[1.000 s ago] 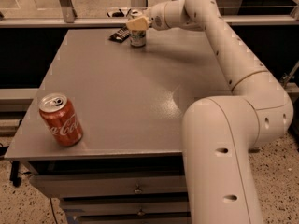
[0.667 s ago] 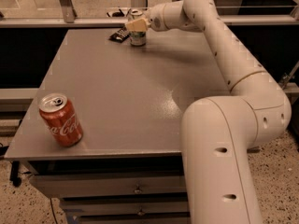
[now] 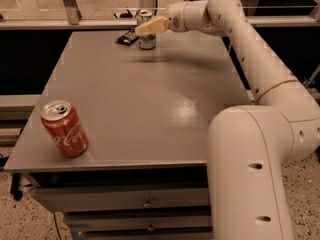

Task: Move 7up can near rxbar chocolate

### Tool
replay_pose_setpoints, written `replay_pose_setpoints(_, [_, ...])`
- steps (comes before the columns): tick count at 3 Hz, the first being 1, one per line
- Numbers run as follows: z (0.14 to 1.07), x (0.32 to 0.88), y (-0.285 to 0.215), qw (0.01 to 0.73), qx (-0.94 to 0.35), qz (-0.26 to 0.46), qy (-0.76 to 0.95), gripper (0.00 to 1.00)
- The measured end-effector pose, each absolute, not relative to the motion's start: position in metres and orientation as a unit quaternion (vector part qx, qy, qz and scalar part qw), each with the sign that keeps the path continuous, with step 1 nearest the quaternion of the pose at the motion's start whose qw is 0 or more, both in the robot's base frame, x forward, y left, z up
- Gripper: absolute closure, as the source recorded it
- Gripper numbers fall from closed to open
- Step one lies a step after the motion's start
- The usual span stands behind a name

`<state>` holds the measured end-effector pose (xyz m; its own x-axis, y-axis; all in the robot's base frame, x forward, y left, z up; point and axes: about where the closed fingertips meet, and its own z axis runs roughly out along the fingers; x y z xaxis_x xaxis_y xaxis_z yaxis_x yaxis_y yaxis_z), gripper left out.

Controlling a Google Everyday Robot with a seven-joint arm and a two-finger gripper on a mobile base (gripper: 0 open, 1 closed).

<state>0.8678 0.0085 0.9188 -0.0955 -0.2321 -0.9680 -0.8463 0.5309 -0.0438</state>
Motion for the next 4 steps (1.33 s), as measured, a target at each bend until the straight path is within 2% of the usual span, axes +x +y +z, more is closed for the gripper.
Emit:
replay_pose_setpoints(2, [0.940,0.810,-0.108,0.599,-0.350,0.287,0.661,0.00])
replay_pose_setpoints(3, [0.948,0.756,-0.161,0.628,-0.340,0.277,0.643,0.00])
replay_pose_setpoints(4, [0.940,0.734,-0.214,0.637,-0.322,0.256,0.652,0.00])
